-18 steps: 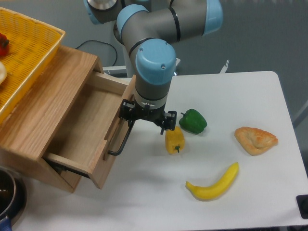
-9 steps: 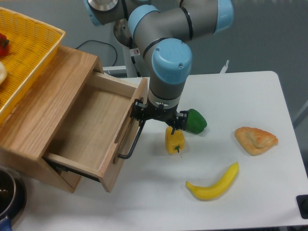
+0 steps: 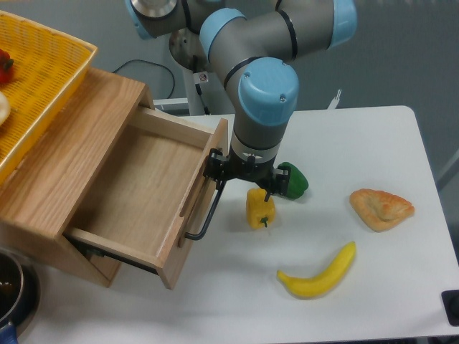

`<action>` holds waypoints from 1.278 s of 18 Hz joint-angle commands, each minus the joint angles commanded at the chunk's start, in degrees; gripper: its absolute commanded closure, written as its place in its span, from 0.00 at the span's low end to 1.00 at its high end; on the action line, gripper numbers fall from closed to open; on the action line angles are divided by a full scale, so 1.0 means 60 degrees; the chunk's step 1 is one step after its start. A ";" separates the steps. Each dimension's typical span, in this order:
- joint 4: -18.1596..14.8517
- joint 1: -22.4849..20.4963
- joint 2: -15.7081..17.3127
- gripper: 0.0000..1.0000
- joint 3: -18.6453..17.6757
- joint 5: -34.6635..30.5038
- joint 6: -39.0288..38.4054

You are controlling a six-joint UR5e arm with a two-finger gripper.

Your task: Slide the top drawer open

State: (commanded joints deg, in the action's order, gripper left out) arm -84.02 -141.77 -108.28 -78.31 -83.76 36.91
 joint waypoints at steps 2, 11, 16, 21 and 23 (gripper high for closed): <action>0.0000 -0.0015 -0.0029 0.00 0.0044 0.0000 0.0000; -0.0059 0.0088 0.0249 0.00 0.0088 0.0204 -0.0058; -0.0059 0.0000 0.0410 0.00 0.0249 0.0469 -0.0015; -0.0015 -0.0439 0.0439 0.00 0.0615 0.0455 0.0335; 0.0029 -0.0687 0.0425 0.00 0.0630 0.0410 0.1007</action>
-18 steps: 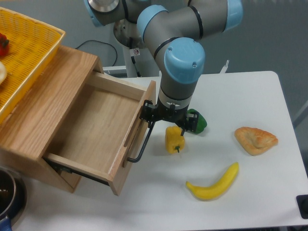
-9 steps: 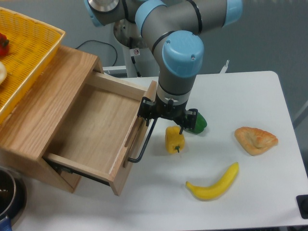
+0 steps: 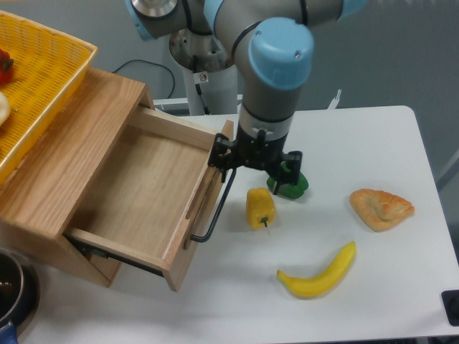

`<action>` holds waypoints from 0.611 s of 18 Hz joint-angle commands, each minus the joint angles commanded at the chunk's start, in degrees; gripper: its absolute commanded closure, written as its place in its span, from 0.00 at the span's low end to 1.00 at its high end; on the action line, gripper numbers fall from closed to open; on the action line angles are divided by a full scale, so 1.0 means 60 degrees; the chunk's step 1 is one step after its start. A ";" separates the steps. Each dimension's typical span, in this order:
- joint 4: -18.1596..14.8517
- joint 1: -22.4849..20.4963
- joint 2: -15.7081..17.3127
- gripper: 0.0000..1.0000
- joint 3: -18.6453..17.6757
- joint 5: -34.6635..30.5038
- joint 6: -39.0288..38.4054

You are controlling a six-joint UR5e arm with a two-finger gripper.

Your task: Slide the top drawer open

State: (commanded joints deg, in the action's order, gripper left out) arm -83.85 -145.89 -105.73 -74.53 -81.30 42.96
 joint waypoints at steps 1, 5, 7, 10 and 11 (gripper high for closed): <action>0.0015 -0.0132 0.0000 0.00 0.0000 -0.0015 0.0395; 0.0453 -0.0425 -0.0088 0.00 -0.0058 -0.0073 0.1423; 0.0556 -0.0572 -0.0175 0.00 -0.0088 -0.0073 0.1978; 0.0542 -0.0865 -0.0453 0.00 -0.0103 -0.0175 0.3252; 0.0528 -0.0953 -0.0556 0.00 -0.0117 -0.0451 0.3560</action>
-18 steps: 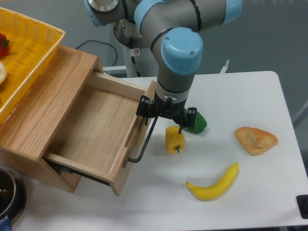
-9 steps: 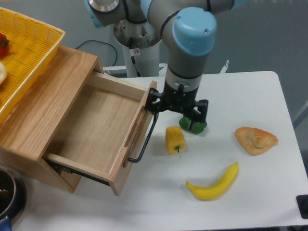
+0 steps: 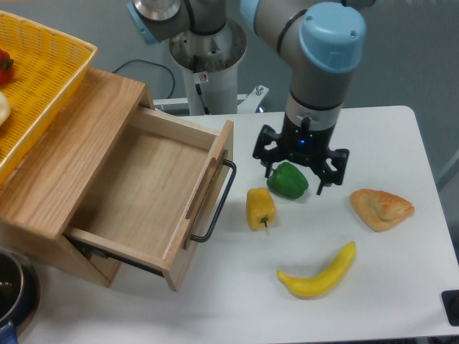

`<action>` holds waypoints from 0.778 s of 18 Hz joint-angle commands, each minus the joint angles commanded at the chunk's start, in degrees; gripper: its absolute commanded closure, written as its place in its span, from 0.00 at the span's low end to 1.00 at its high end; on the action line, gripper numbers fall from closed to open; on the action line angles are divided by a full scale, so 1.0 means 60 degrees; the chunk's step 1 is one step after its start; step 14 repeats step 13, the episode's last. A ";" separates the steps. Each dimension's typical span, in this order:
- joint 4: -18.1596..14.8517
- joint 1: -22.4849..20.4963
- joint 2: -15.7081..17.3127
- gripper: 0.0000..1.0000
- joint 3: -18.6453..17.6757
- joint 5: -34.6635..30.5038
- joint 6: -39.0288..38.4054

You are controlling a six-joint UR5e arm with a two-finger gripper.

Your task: Slide the top drawer open

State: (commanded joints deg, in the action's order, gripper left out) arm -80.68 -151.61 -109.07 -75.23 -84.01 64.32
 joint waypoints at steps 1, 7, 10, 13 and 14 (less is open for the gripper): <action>0.0014 -0.0044 -0.0146 0.00 0.0000 -0.0278 0.0264; -0.0058 -0.0323 -0.0835 0.00 0.0131 -0.0588 0.1277; -0.0321 -0.0294 -0.1347 0.00 0.0481 -0.1086 0.1394; -0.1111 -0.0308 -0.1831 0.00 0.1257 -0.1087 0.1759; -0.1111 -0.0308 -0.1831 0.00 0.1257 -0.1087 0.1759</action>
